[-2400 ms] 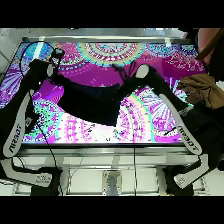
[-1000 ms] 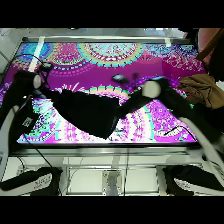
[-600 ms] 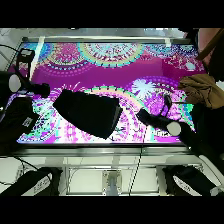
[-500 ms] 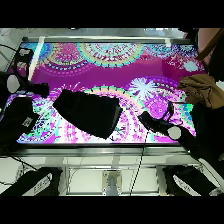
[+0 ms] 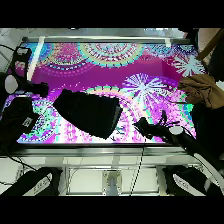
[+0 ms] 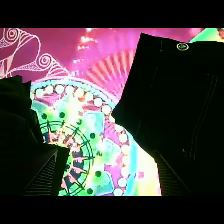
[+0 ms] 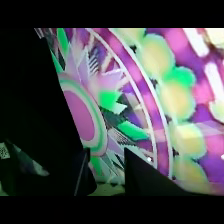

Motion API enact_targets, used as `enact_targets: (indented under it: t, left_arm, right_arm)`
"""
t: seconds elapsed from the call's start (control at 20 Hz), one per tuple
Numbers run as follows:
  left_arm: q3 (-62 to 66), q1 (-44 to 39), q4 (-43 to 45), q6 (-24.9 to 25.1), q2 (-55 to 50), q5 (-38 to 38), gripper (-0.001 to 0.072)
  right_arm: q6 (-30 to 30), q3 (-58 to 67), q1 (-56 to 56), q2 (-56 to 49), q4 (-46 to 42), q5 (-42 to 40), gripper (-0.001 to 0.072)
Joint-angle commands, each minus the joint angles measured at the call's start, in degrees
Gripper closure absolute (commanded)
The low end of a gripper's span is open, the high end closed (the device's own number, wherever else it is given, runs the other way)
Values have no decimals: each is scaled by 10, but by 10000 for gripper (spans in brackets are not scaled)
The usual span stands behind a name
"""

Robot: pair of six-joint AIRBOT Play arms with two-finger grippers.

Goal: Fold the clothes and pants, and hang the long-sleeved shirts on hangers.

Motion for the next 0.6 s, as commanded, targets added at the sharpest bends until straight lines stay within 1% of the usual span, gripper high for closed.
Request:
enact_targets:
  t: [0.0,0.05,0.1,0.15,0.3,0.35,0.4,0.5,0.55]
  left_arm:
    - [0,1,-14,0,0,0,12]
    - [0,1,-20,0,0,0,12]
    - [0,1,-23,0,0,0,12]
    - [0,1,-24,0,0,0,12]
    - [0,1,-24,0,0,0,12]
    - [0,1,-24,0,0,0,12]
    - [0,1,-24,0,0,0,12]
    - [0,1,-24,-2,0,0,12]
    - [0,1,-24,-2,0,-1,12]
  right_arm:
    - [-363,3,-45,-133,296,217,554]
    - [-426,9,-56,-177,339,311,552]
    - [-450,20,-63,-216,363,375,547]
    - [-451,31,-64,-242,369,392,547]
    - [-451,63,-64,-264,365,375,549]
    - [-453,73,-64,-264,364,358,548]
    - [-453,83,-62,-264,359,322,498]
    - [-448,93,-48,-264,335,265,106]
    - [-448,93,-38,-264,333,245,90]
